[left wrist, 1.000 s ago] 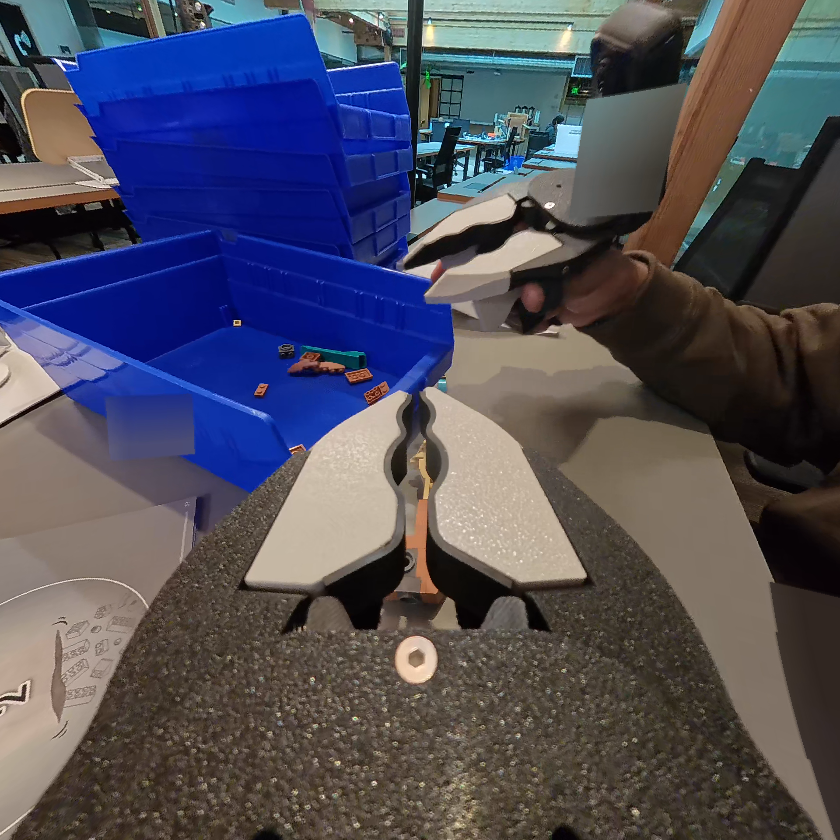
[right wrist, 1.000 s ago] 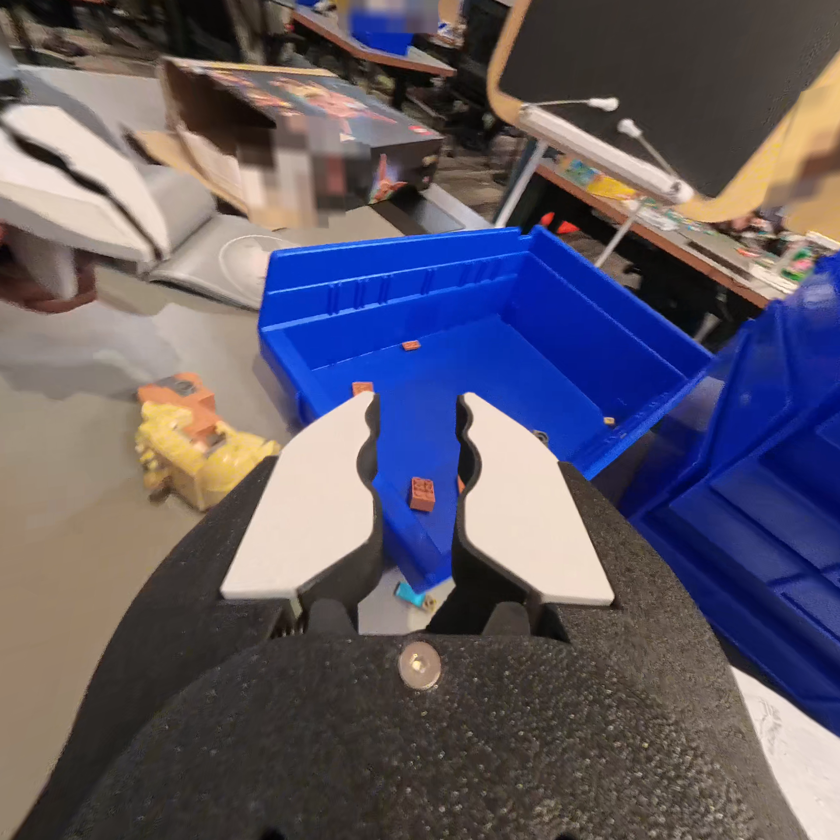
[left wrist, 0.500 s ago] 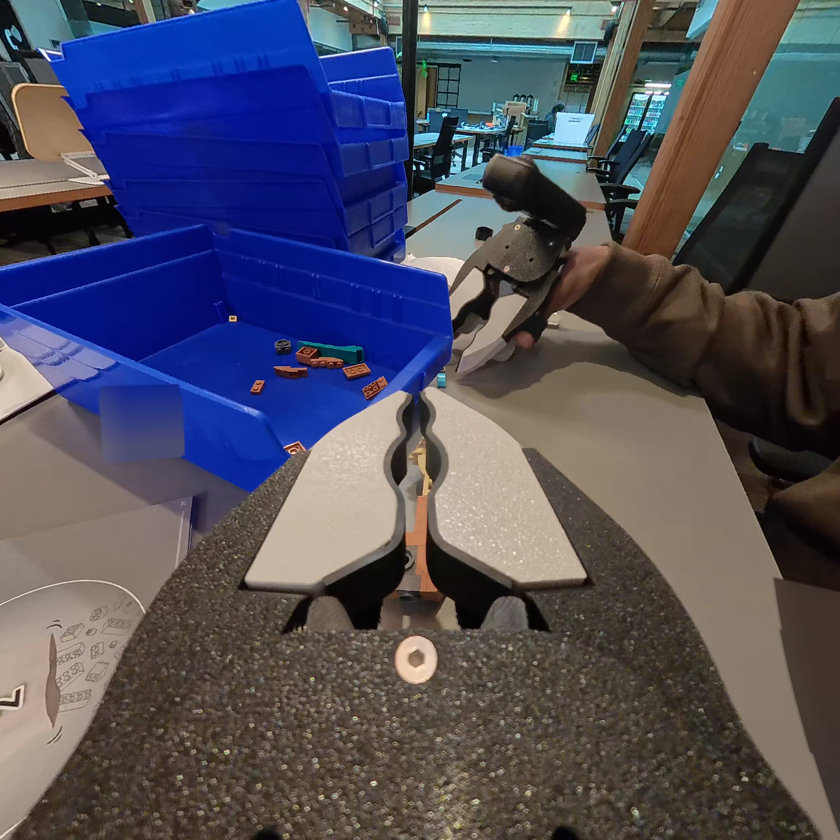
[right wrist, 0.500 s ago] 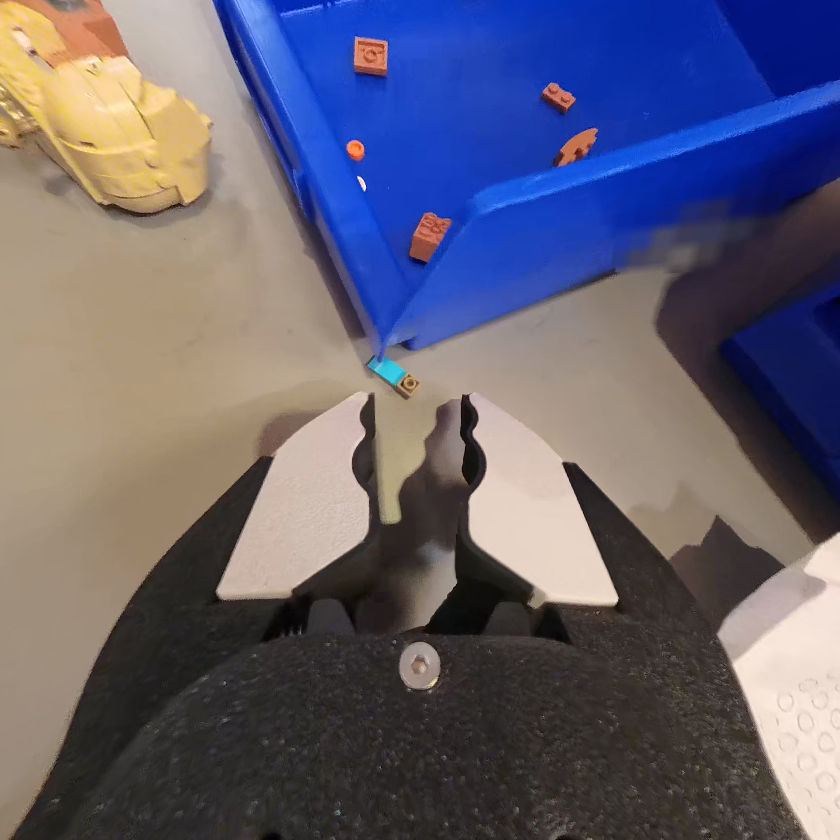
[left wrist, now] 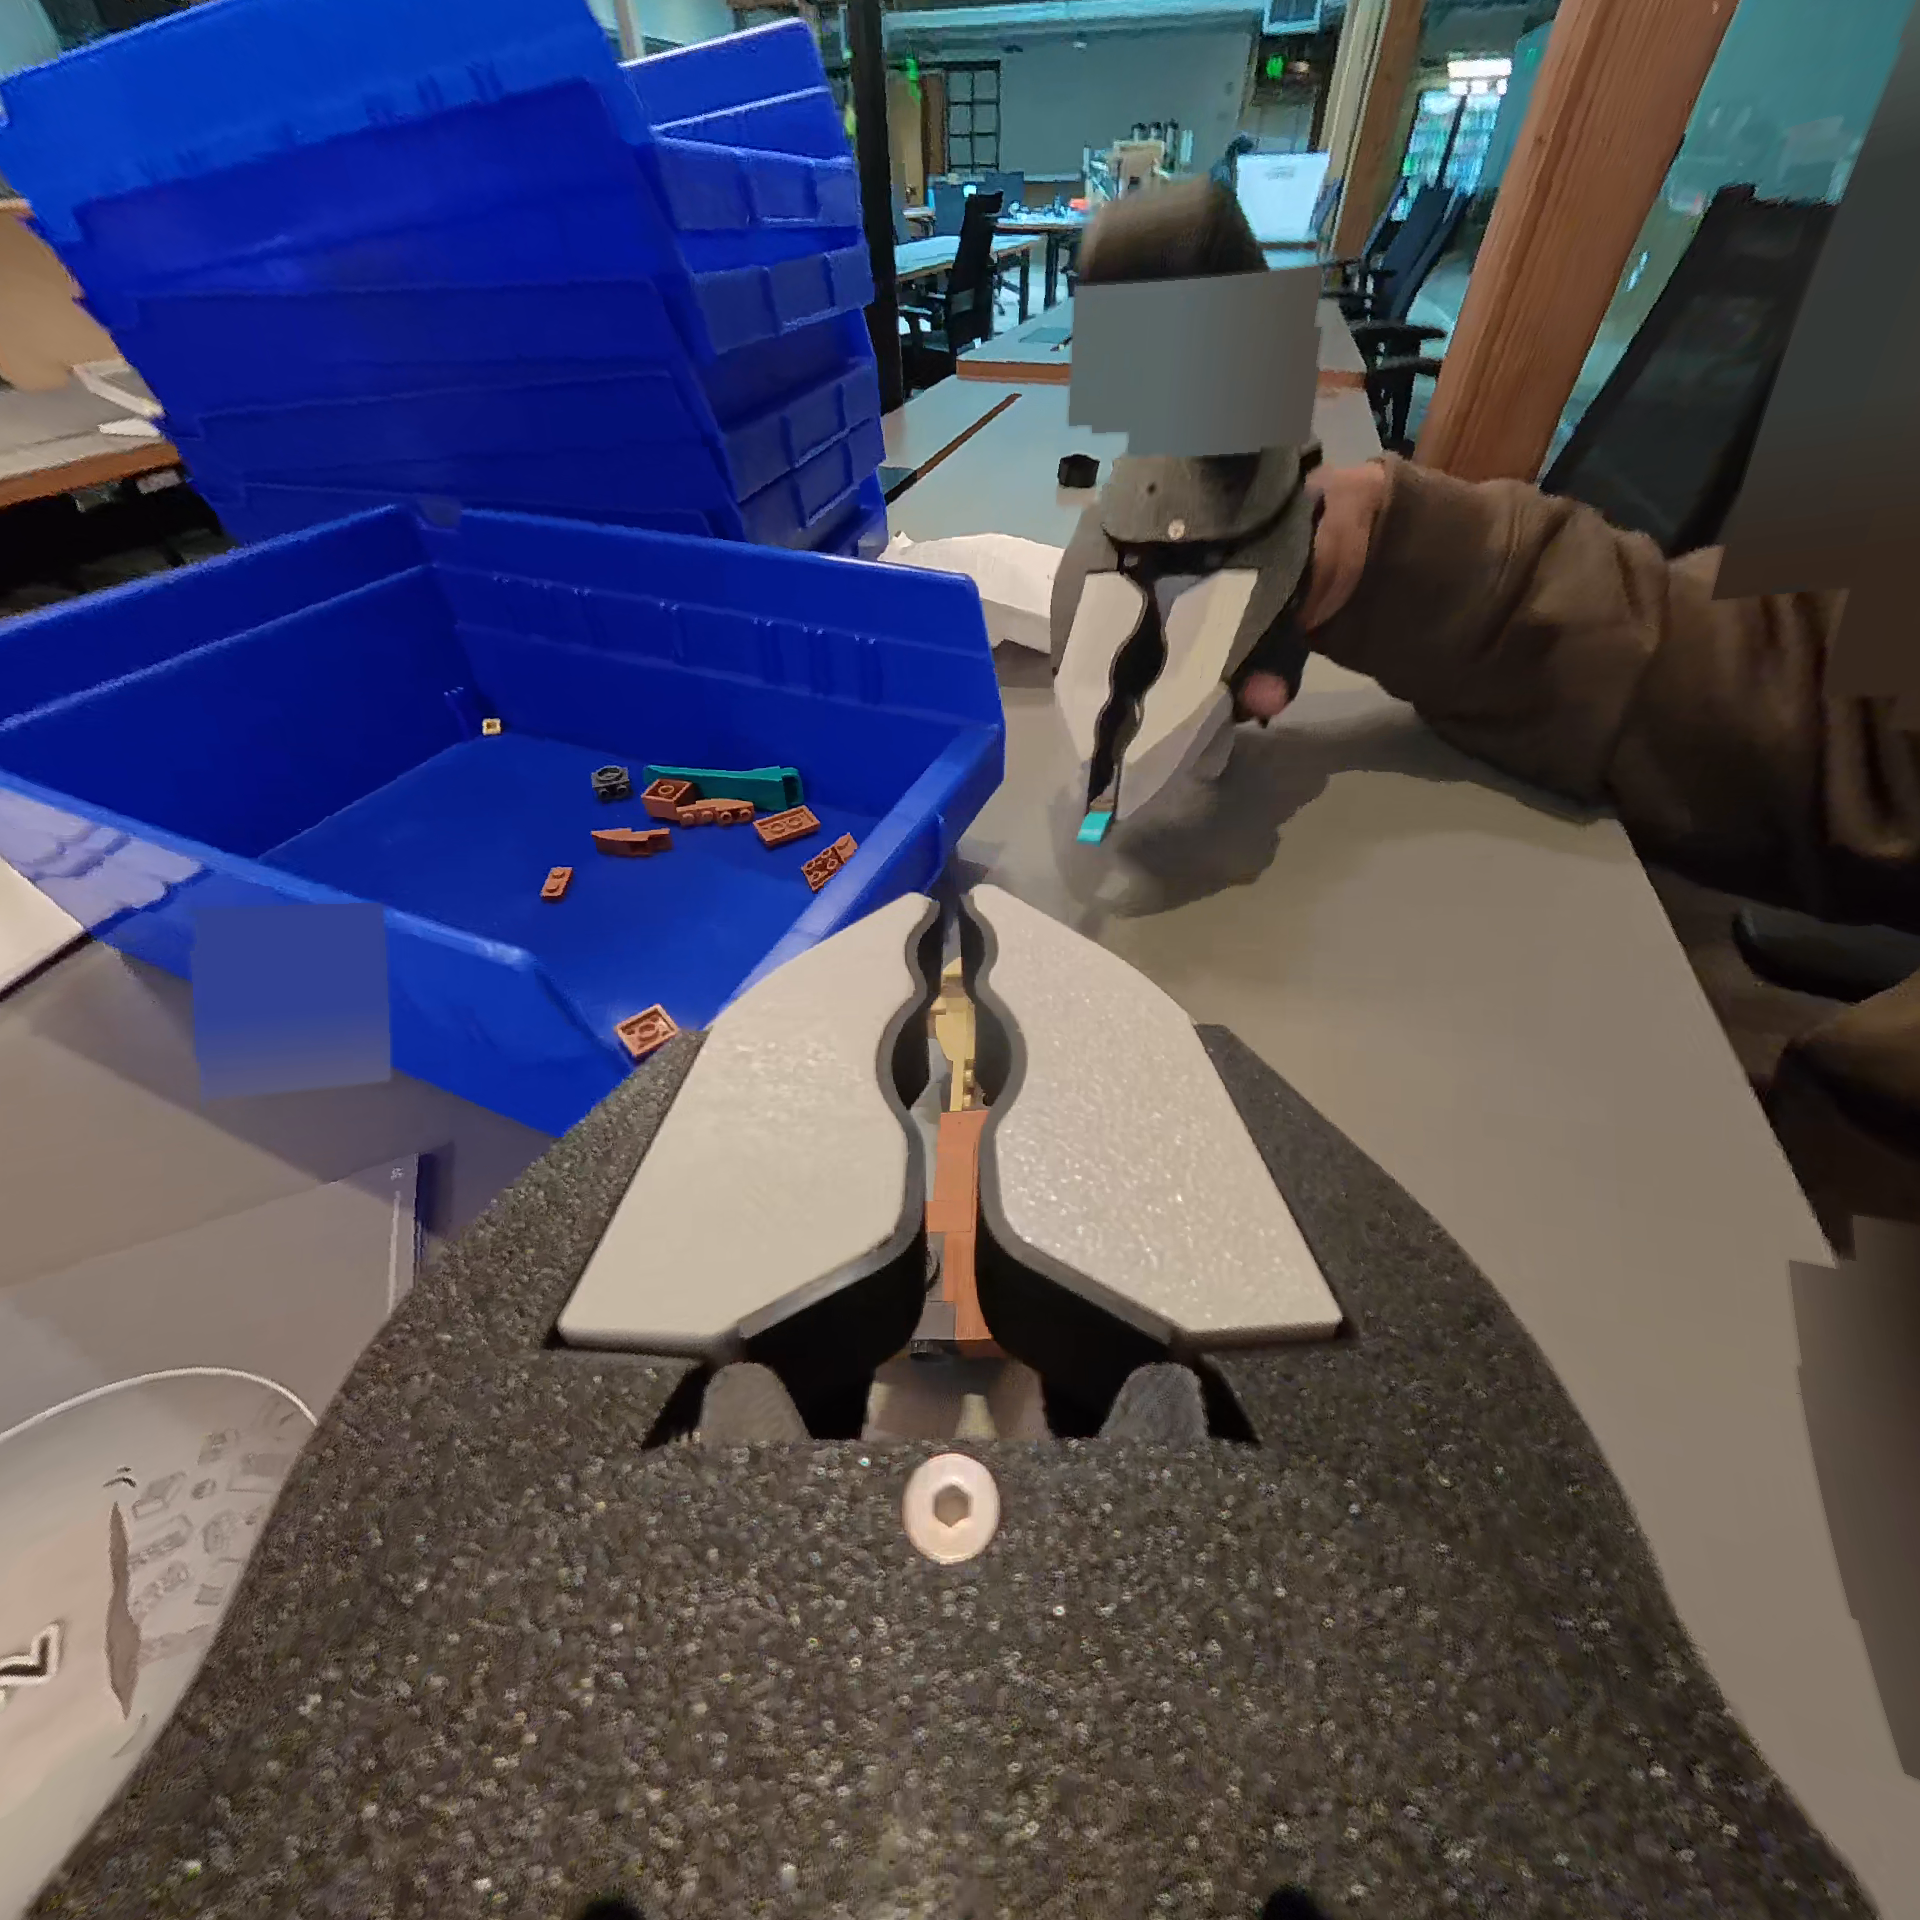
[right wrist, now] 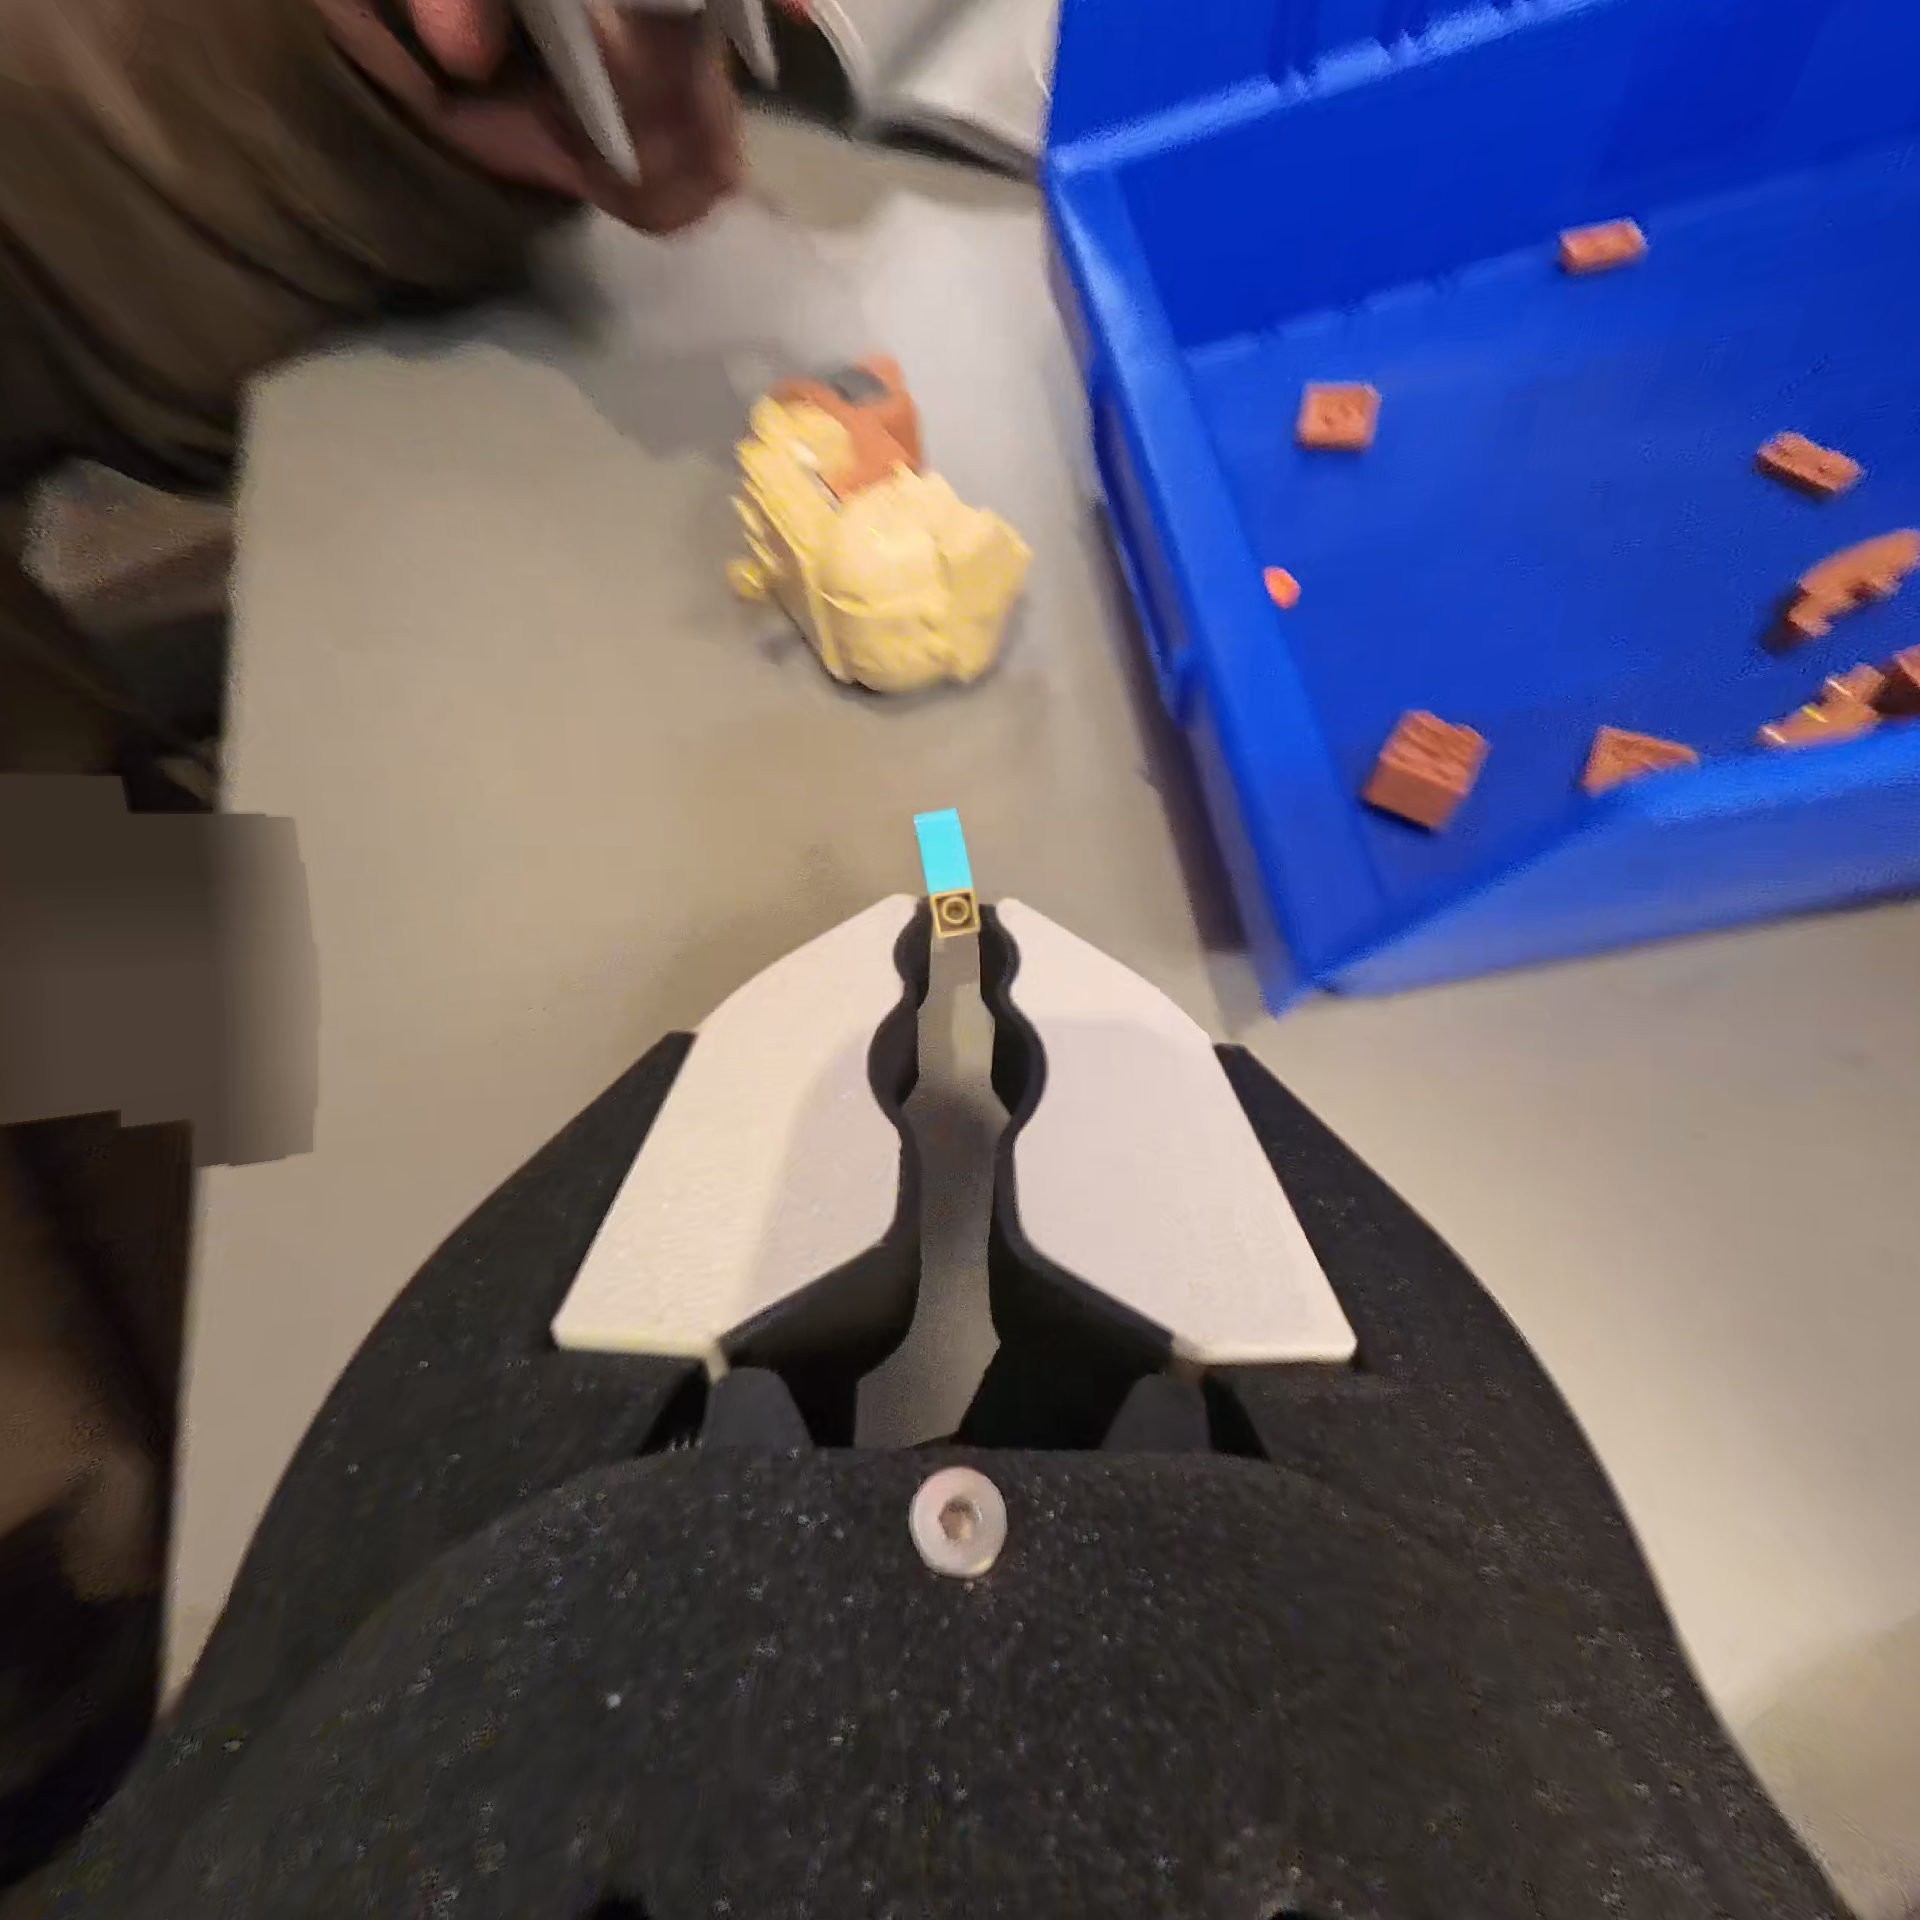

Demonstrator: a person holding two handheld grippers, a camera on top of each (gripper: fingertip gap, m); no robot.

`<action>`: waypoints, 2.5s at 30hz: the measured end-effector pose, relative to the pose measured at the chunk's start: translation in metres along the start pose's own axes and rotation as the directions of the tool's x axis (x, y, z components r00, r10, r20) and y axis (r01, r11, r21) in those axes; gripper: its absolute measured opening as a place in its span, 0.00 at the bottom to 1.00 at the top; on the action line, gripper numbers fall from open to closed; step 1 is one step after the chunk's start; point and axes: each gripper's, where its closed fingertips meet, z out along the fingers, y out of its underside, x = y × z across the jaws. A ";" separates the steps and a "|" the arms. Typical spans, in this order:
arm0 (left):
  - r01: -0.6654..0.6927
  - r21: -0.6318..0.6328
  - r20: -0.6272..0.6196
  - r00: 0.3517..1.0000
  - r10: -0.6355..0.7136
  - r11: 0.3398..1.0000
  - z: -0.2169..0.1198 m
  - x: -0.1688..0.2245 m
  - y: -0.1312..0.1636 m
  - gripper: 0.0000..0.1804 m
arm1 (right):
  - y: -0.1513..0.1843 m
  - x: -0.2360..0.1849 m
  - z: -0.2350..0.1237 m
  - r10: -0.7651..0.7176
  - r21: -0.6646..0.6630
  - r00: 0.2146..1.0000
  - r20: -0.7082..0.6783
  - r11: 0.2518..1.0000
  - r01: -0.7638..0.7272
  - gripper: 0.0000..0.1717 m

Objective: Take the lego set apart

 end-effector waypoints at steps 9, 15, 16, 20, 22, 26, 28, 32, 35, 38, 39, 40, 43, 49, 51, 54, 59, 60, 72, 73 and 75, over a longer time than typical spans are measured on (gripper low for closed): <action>-0.656 -0.155 0.010 0.747 0.665 0.739 0.016 0.034 0.021 0.07 | -0.048 -0.051 0.043 0.191 0.052 0.951 0.242 0.976 -0.210 0.05; -0.831 -0.224 -0.025 0.528 0.849 0.510 0.022 0.043 0.035 0.09 | -0.060 -0.059 0.053 0.215 0.051 0.939 0.268 0.970 -0.237 0.05; -0.843 -0.236 -0.018 0.502 0.865 0.484 0.023 0.042 0.035 0.09 | -0.061 -0.060 0.053 0.214 0.054 0.938 0.272 0.970 -0.237 0.04; -0.881 -0.254 -0.023 0.418 0.908 0.399 0.024 0.044 0.036 0.09 | -0.065 -0.063 0.055 0.212 0.053 0.936 0.281 0.970 -0.236 0.04; -0.894 -0.270 -0.030 0.379 0.925 0.358 0.024 0.044 0.038 0.08 | -0.066 -0.066 0.057 0.209 0.048 0.935 0.288 0.972 -0.232 0.04; -0.910 -0.278 -0.039 0.329 0.944 0.306 0.025 0.045 0.040 0.04 | -0.066 -0.068 0.060 0.198 0.044 0.937 0.286 0.975 -0.219 0.04; -0.907 -0.293 -0.032 0.325 0.945 0.302 0.025 0.042 0.041 0.03 | -0.068 -0.066 0.060 0.176 0.057 0.948 0.266 0.979 -0.198 0.04; -0.858 -0.304 -0.050 0.449 0.892 0.415 0.025 0.040 0.043 0.03 | -0.070 -0.064 0.060 0.111 0.077 0.970 0.218 0.989 -0.130 0.04; -0.793 -0.291 -0.051 0.571 0.819 0.535 0.023 0.039 0.042 0.03 | -0.074 -0.064 0.059 0.044 0.102 0.983 0.178 0.993 -0.063 0.04; -0.737 -0.278 -0.049 0.652 0.757 0.617 0.023 0.039 0.039 0.03 | -0.077 -0.064 0.057 -0.031 0.121 0.991 0.131 0.993 0.015 0.05; -0.719 -0.278 -0.049 0.672 0.739 0.637 0.023 0.039 0.039 0.03 | -0.077 -0.063 0.057 -0.053 0.124 0.992 0.115 0.992 0.039 0.05; -0.703 -0.278 -0.052 0.691 0.721 0.654 0.023 0.039 0.040 0.03 | -0.077 -0.063 0.057 -0.076 0.124 0.992 0.100 0.990 0.064 0.04; -0.661 -0.284 -0.059 0.735 0.675 0.695 0.024 0.039 0.041 0.02 | -0.077 -0.062 0.057 -0.129 0.122 0.990 0.061 0.985 0.121 0.05; -0.560 -0.276 -0.059 0.821 0.568 0.781 0.023 0.036 0.040 0.02 | -0.080 -0.056 0.057 -0.233 0.141 0.972 -0.037 0.961 0.236 0.03; -0.528 -0.282 -0.060 0.843 0.534 0.801 0.022 0.034 0.041 0.02 | -0.080 -0.052 0.057 -0.269 0.139 0.960 -0.081 0.950 0.278 0.03; -0.499 -0.296 -0.060 0.861 0.505 0.815 0.021 0.032 0.043 0.02 | -0.079 -0.046 0.055 -0.352 0.121 0.922 -0.160 0.920 0.372 0.05; -0.493 -0.306 -0.076 0.866 0.495 0.815 0.022 0.034 0.045 0.02 | -0.080 -0.051 0.058 -0.444 0.102 0.873 -0.203 0.877 0.470 0.09; -0.495 -0.306 -0.082 0.865 0.496 0.813 0.022 0.035 0.045 0.02 | -0.079 -0.052 0.060 -0.460 0.095 0.864 -0.204 0.869 0.485 0.09; -0.351 -0.293 -0.122 0.936 0.329 0.890 0.021 0.040 0.044 0.02 | -0.079 -0.057 0.062 -0.657 0.028 0.693 -0.296 0.720 0.694 0.06; -0.323 -0.288 -0.128 0.946 0.299 0.901 0.021 0.040 0.043 0.02 | -0.080 -0.057 0.062 -0.669 0.026 0.679 -0.303 0.706 0.707 0.06; -0.275 -0.281 -0.139 0.960 0.244 0.919 0.020 0.041 0.042 0.02 | -0.080 -0.058 0.061 -0.691 0.021 0.650 -0.316 0.680 0.733 0.06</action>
